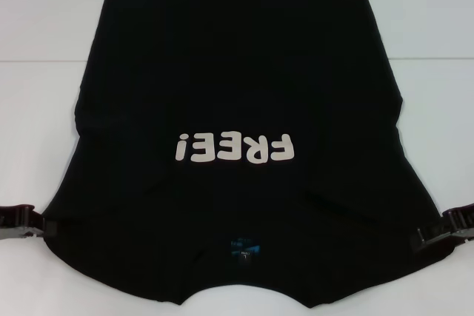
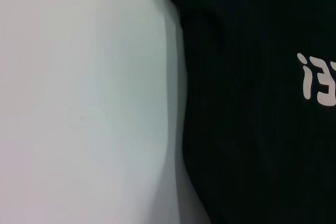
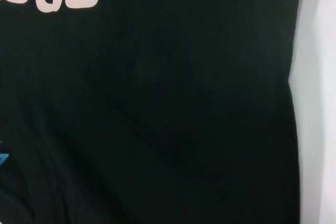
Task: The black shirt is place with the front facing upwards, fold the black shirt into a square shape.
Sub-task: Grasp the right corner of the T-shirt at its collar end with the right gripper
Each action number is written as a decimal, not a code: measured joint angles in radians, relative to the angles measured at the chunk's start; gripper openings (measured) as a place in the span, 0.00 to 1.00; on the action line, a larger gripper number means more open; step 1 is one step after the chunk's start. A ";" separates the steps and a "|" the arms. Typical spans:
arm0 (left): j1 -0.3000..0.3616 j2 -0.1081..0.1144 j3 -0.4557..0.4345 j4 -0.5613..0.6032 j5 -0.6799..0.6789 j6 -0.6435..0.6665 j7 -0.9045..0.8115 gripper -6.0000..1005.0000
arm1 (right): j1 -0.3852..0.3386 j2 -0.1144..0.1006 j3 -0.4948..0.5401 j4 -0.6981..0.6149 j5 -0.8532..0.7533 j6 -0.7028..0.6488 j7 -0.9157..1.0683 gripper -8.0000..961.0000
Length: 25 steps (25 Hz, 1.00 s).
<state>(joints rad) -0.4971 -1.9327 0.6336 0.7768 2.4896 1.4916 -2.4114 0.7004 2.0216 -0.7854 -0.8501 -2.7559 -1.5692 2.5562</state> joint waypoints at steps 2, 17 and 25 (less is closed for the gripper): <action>0.000 0.000 0.000 0.000 0.000 -0.001 0.000 0.04 | 0.002 0.000 0.000 0.003 -0.001 0.000 0.000 0.84; -0.006 -0.001 0.000 0.000 -0.003 -0.001 -0.001 0.05 | 0.000 0.012 -0.056 -0.002 -0.005 0.002 -0.008 0.70; -0.010 -0.002 0.000 -0.001 -0.004 -0.001 0.000 0.05 | 0.001 0.008 -0.057 -0.007 -0.005 -0.003 -0.007 0.36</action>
<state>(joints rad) -0.5074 -1.9343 0.6334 0.7761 2.4861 1.4904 -2.4114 0.7013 2.0301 -0.8425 -0.8566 -2.7612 -1.5722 2.5489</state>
